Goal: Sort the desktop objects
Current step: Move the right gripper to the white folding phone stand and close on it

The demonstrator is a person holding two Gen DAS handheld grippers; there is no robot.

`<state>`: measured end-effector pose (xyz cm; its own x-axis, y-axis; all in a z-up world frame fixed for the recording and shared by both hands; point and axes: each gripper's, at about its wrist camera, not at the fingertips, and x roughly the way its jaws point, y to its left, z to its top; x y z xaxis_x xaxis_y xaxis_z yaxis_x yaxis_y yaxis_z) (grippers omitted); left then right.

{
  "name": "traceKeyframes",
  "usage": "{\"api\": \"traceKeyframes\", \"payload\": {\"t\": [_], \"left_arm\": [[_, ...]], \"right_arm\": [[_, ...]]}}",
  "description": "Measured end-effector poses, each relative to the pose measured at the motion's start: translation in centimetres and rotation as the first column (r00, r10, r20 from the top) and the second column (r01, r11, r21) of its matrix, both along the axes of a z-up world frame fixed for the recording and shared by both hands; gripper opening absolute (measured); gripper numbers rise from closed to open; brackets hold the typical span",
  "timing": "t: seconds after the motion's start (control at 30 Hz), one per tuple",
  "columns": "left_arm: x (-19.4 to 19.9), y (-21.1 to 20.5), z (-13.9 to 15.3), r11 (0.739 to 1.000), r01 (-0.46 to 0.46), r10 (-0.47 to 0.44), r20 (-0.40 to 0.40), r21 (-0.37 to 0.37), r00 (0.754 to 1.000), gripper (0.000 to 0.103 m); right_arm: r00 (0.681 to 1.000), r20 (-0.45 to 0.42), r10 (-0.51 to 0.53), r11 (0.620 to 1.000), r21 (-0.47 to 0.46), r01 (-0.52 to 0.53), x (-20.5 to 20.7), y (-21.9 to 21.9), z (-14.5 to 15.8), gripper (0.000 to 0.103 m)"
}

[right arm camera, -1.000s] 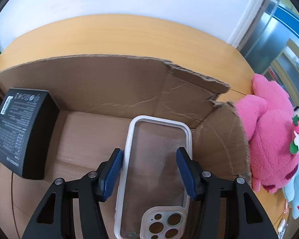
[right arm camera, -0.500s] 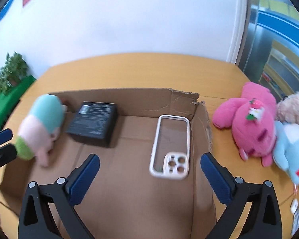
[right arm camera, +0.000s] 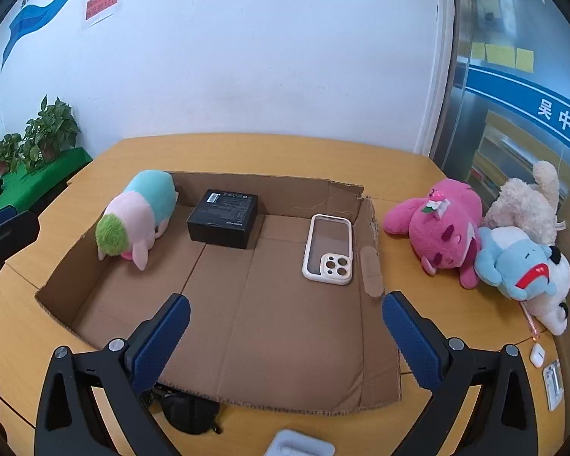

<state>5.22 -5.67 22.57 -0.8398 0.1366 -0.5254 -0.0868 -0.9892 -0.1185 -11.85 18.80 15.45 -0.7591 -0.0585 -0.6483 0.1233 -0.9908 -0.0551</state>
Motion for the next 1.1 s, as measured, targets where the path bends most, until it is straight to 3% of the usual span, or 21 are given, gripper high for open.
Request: {"api": "traceKeyframes", "payload": {"t": [0.33, 0.5, 0.67, 0.8, 0.87, 0.93, 1.03, 1.1], "left_arm": [[3.2, 0.4, 0.3, 0.999, 0.033, -0.033, -0.053, 0.006, 0.998, 0.08], [3.2, 1.1, -0.1, 0.999, 0.013, -0.014, -0.021, -0.046, 1.0, 0.08], [3.6, 1.8, -0.3, 0.998, 0.055, -0.056, -0.006, -0.021, 0.998, 0.08], [3.7, 2.8, -2.0, 0.988, 0.151, -0.153, 0.069, 0.035, 0.986, 0.08], [3.9, 3.3, -3.5, 0.977, 0.198, -0.206, 0.118, 0.077, 0.971, 0.08], [3.8, 3.8, -5.6, 0.969, 0.22, -0.238, 0.179, 0.116, 0.955, 0.08], [3.7, 5.1, -8.7, 0.949, 0.259, -0.301, 0.275, 0.18, 0.913, 0.079], [3.9, 6.0, -10.1, 0.933, 0.287, -0.344, 0.306, 0.216, 0.888, 0.079]], "right_arm": [[0.999, -0.039, 0.025, 1.0, -0.001, -0.025, 3.7, -0.3, 1.1, 0.103], [0.999, -0.04, 0.025, 0.999, -0.02, -0.026, 4.5, -0.1, 1.1, 0.103], [0.998, -0.052, 0.038, 0.999, -0.015, -0.039, 5.2, 0.1, 1.1, 0.103], [0.997, -0.035, 0.066, 0.997, -0.049, -0.068, 5.9, 1.4, 0.3, 0.103], [0.997, 0.004, 0.077, 0.995, -0.059, -0.077, 6.4, 2.9, -1.5, 0.103], [0.993, 0.111, 0.045, 0.996, -0.084, -0.036, 6.4, 4.9, -4.6, 0.103], [0.961, 0.272, 0.049, 0.984, -0.178, 0.0, 6.4, 6.4, -9.3, 0.101], [0.949, 0.31, 0.058, 0.986, -0.169, -0.005, 6.9, 6.0, -11.2, 0.099]]}}
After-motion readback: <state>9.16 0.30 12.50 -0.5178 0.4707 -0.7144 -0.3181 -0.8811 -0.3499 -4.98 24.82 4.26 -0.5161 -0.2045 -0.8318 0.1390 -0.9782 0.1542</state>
